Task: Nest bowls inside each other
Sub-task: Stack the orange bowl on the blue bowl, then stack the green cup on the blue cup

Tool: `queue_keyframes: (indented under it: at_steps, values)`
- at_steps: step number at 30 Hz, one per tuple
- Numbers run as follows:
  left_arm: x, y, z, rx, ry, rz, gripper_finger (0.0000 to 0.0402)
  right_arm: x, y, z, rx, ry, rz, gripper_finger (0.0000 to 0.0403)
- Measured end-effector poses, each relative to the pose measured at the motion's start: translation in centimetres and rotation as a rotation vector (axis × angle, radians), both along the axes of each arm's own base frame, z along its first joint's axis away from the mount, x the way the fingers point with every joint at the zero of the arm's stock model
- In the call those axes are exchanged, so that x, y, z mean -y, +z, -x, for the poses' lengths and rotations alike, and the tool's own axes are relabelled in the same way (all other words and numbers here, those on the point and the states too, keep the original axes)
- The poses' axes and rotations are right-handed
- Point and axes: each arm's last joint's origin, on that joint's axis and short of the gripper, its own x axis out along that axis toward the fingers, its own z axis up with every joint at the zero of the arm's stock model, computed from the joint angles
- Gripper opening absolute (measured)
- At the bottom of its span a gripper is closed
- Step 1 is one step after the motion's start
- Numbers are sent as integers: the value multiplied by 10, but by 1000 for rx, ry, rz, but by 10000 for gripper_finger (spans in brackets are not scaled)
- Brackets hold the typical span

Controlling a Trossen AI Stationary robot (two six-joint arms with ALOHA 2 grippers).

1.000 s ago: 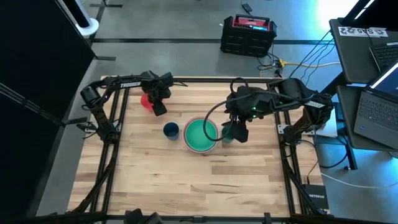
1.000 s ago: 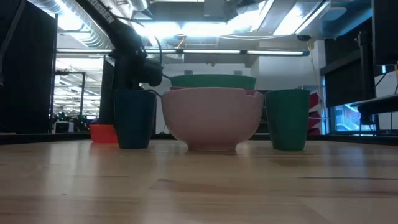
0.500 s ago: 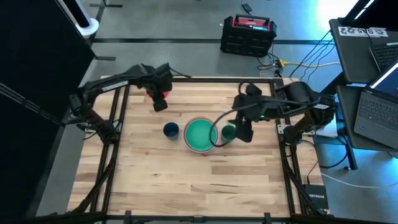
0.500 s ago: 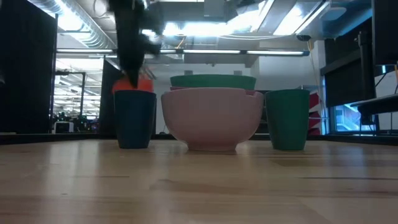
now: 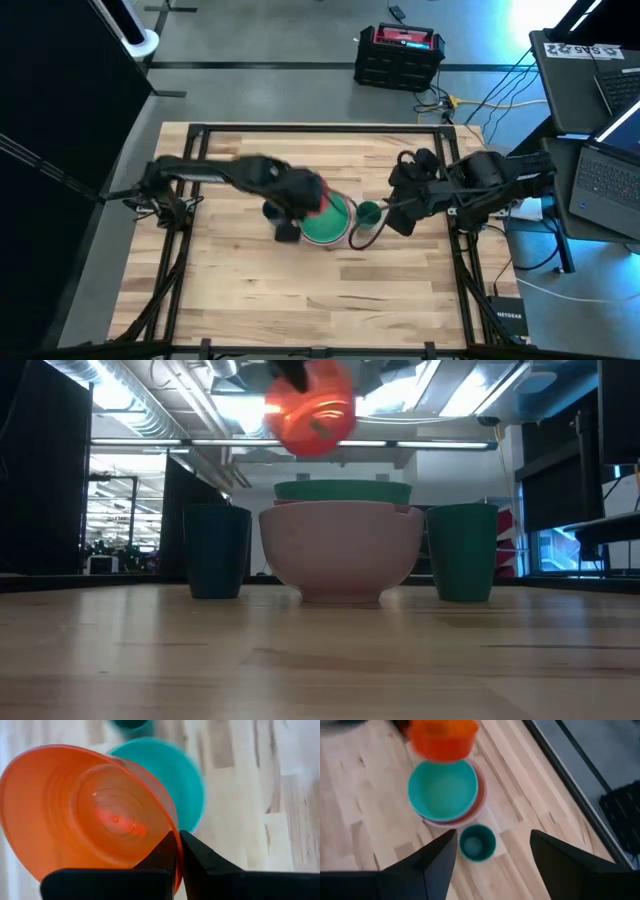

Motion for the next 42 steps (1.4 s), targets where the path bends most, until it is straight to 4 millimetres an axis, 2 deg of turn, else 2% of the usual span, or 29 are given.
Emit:
queue_keyframes:
  at_steps: [2, 5, 10, 20, 24, 28, 31, 34, 38, 42]
  values:
    - [13, -13, -14, -27, -37, -9, 0, 0, -8, 3, -17, -28, -8, 237]
    - [22, -33, -29, -72, -70, -30, 0, -2, -18, 5, -41, -47, -10, 237]
    - [18, -60, -42, -148, -64, -87, 1, -6, -23, 6, -41, -56, -16, 237]
    - [-4, -79, -42, -244, -35, -63, 35, -8, -22, 4, -5, -51, -25, 237]
    - [-5, -79, -42, -244, -24, -55, 73, -7, -22, 4, -10, -35, -15, 237]
    - [-1, -66, -41, -230, 1, -42, 104, -7, -21, 4, -13, -16, 11, 237]
    - [4, -44, -38, -199, -7, -40, 113, -6, -21, 4, -16, 2, 41, 237]
    - [14, -13, -30, -164, -4, -28, 113, -8, -30, -1, -46, 71, 73, 237]
    - [30, 32, -11, -55, 18, -35, 113, -3, -63, -20, -134, 238, -4, 237]
    - [36, 71, 28, 72, 98, -29, 113, 26, -98, -35, -204, 258, -66, 237]
